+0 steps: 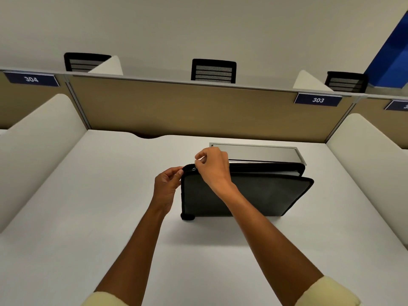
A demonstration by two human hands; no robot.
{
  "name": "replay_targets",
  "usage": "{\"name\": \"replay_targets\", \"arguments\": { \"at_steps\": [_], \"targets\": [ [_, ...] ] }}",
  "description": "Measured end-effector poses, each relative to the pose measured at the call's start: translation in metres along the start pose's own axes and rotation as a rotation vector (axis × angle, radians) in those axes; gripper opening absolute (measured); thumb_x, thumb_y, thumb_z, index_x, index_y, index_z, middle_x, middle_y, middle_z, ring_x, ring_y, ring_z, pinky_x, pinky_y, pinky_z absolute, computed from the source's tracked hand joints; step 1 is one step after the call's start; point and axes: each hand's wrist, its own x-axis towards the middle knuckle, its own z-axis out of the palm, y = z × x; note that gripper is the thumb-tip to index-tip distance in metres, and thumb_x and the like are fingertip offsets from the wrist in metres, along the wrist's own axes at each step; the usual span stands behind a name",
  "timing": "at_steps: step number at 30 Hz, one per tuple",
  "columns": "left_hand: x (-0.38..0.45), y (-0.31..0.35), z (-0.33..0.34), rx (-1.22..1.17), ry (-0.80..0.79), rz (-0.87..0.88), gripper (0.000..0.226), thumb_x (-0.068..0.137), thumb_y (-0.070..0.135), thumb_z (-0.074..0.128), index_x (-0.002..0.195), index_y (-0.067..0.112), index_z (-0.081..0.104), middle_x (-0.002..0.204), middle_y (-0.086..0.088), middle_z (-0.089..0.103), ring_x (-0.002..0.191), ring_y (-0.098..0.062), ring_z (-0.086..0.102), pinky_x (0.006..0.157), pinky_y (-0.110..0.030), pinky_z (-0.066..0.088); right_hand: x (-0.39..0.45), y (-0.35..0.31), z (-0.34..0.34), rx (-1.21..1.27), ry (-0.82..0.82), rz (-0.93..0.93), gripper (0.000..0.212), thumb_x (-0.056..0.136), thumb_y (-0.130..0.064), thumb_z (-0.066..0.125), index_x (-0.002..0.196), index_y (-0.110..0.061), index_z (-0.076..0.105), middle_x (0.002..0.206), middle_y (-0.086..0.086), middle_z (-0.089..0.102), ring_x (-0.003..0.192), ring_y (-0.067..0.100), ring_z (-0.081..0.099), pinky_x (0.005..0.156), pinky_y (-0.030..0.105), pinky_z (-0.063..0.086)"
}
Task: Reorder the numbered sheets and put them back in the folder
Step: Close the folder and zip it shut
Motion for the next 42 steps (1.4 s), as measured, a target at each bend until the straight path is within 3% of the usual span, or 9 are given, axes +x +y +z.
{"name": "replay_targets", "arguments": {
  "at_steps": [4,8,13,19,26,31,35,38,42],
  "targets": [
    [0.005,-0.001,0.0,-0.04,-0.016,-0.009,0.017,0.097,0.011,0.057,0.109,0.012,0.069,0.104,-0.004,0.073,0.102,-0.02,0.068,0.095,-0.041,0.055,0.001,0.025,-0.028,0.002,0.046,0.006,0.015,0.091,-0.014,0.069,0.105,-0.012,0.076,0.092,0.003,0.075,0.082,0.011,0.068,0.076,0.026,0.057],
    [0.011,-0.001,-0.002,-0.071,-0.06,-0.011,0.017,0.098,0.008,0.055,0.107,0.011,0.069,0.103,-0.004,0.073,0.103,-0.022,0.067,0.095,-0.04,0.053,0.003,0.062,-0.063,0.036,0.081,0.04,0.015,0.091,-0.013,0.072,0.104,-0.009,0.076,0.096,0.0,0.074,0.083,0.006,0.065,0.07,0.006,0.045],
    [0.021,0.007,-0.002,-0.092,-0.114,-0.06,0.018,0.099,0.003,0.051,0.102,0.009,0.068,0.097,-0.003,0.072,0.098,-0.022,0.066,0.09,-0.038,0.053,0.0,0.12,-0.106,0.041,0.201,0.111,0.012,0.091,-0.014,0.073,0.101,-0.009,0.077,0.095,0.003,0.075,0.077,0.0,0.061,0.072,0.002,0.044],
    [0.032,0.016,-0.001,-0.052,-0.159,-0.085,0.022,0.1,0.002,0.045,0.095,0.009,0.066,0.089,-0.004,0.069,0.091,-0.025,0.061,0.08,-0.035,0.051,0.0,0.177,-0.152,0.045,0.359,0.261,0.016,0.092,-0.015,0.072,0.104,-0.006,0.075,0.102,0.009,0.074,0.086,0.009,0.062,0.069,0.002,0.037],
    [0.04,0.041,0.022,0.293,-0.246,0.082,0.029,0.103,0.023,0.048,0.096,0.006,0.071,0.09,-0.005,0.071,0.09,-0.018,0.065,0.081,-0.033,0.052,0.003,0.217,-0.17,0.262,0.431,0.454,0.019,0.091,-0.017,0.073,0.108,-0.008,0.072,0.101,0.01,0.073,0.09,0.02,0.068,0.086,0.03,0.056],
    [0.048,0.074,0.059,0.602,-0.395,0.143,0.027,0.096,0.035,0.06,0.09,0.014,0.076,0.088,-0.002,0.073,0.088,-0.017,0.066,0.077,-0.026,0.05,0.006,0.236,-0.174,0.738,0.385,0.678,0.023,0.09,-0.01,0.074,0.112,-0.006,0.069,0.111,0.018,0.071,0.103,0.034,0.069,0.094,0.049,0.057],
    [0.046,0.084,0.105,0.851,-0.539,0.228,0.025,0.086,0.044,0.069,0.09,0.02,0.076,0.091,0.007,0.071,0.085,-0.011,0.066,0.07,-0.02,0.051,0.0,0.236,-0.176,0.908,0.382,0.717,0.013,0.09,-0.004,0.071,0.099,-0.011,0.065,0.115,0.022,0.068,0.103,0.035,0.068,0.096,0.051,0.055],
    [0.037,0.083,0.15,0.946,-0.68,0.327,0.021,0.084,0.042,0.073,0.091,0.023,0.075,0.095,0.011,0.069,0.089,-0.005,0.063,0.077,-0.024,0.053,-0.002,0.238,-0.176,0.952,0.416,0.731,0.016,0.09,-0.004,0.072,0.095,-0.015,0.063,0.117,0.024,0.067,0.102,0.035,0.068,0.095,0.05,0.056],
    [0.025,0.074,0.203,1.034,-0.727,0.358,0.032,0.079,0.044,0.078,0.103,0.023,0.072,0.107,0.008,0.065,0.098,-0.008,0.057,0.085,-0.031,0.05,0.0,0.237,-0.176,0.971,0.483,0.722,0.018,0.088,-0.002,0.073,0.092,-0.016,0.062,0.115,0.025,0.068,0.096,0.032,0.07,0.095,0.048,0.056]
  ]
}}
